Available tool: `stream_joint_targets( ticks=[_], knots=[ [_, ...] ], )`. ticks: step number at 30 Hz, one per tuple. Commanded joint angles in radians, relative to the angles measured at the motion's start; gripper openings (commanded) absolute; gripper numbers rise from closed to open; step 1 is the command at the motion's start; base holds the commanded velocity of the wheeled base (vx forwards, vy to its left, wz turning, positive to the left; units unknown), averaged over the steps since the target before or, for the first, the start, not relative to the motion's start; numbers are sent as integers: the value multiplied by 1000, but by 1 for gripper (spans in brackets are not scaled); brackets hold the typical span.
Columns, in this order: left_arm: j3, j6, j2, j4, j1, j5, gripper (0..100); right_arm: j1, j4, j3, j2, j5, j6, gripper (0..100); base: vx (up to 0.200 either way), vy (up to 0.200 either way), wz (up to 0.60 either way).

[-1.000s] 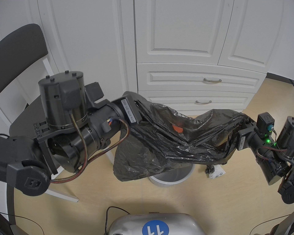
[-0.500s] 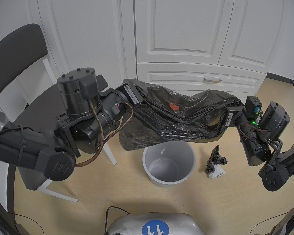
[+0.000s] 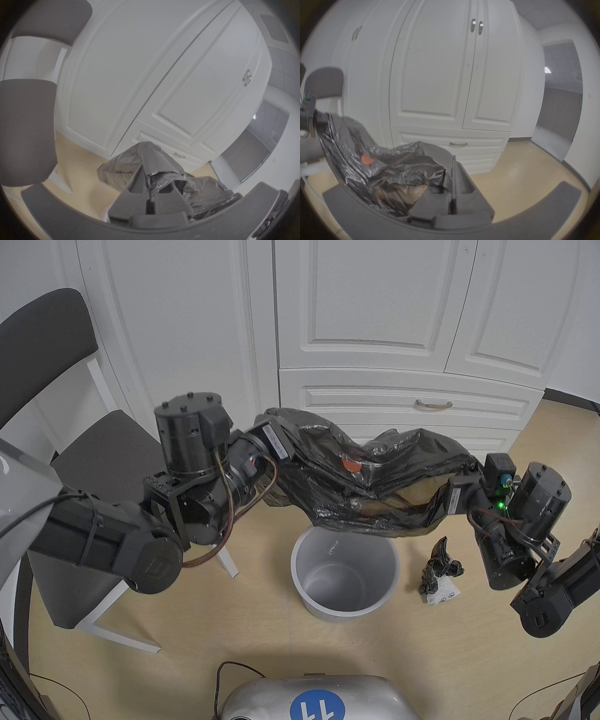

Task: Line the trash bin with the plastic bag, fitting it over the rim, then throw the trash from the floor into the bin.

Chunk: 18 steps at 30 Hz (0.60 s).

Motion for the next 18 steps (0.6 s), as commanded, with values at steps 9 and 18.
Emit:
stream_joint_targets(
  ticks=[9,18],
  knots=[
    [307,133,-24,68,-112,-9,0,-37,10,319,-34,-6,-214,0,0,0,0],
    [385,234,-5,96,-99,-9,0,-51,10,385,-54,4,-263,0,0,0,0]
  ],
)
